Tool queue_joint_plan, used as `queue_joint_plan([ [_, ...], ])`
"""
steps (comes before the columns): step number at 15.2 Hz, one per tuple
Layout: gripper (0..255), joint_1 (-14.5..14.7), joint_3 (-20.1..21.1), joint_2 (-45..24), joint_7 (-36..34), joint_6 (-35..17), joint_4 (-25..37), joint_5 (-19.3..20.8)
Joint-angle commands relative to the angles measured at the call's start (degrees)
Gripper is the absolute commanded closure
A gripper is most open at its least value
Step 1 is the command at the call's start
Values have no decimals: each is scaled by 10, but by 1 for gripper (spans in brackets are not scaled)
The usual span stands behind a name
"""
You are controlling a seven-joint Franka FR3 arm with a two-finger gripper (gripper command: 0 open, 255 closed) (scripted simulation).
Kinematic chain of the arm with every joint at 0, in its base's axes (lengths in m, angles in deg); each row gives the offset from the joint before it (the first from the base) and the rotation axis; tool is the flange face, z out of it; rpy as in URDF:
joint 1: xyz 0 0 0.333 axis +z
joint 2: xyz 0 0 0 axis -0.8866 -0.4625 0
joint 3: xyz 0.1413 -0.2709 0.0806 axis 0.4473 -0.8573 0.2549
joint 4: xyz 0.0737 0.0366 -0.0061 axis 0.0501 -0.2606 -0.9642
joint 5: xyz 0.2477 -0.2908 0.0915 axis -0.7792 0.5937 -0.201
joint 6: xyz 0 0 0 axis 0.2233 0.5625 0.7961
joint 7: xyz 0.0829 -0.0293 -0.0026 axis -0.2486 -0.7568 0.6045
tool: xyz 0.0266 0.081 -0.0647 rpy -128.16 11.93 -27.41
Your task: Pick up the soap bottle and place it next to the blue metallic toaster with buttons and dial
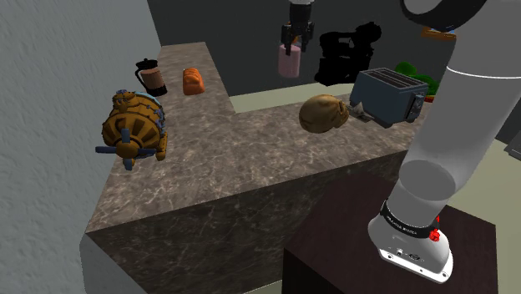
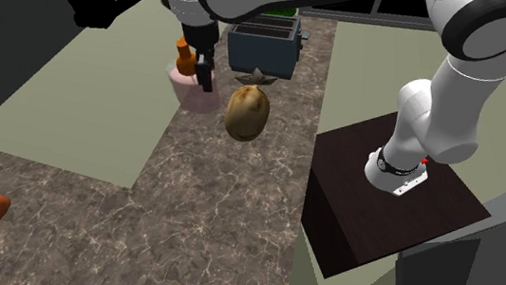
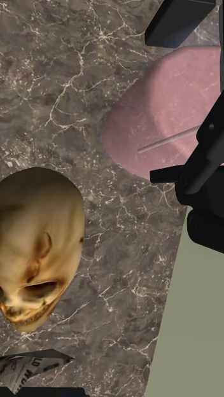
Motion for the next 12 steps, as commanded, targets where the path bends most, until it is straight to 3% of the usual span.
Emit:
queue_joint_plan([
  [1, 255, -9, -9, 25, 19, -9, -34, 5],
  [12, 255, -65, -70, 138, 131, -19, -153, 38],
])
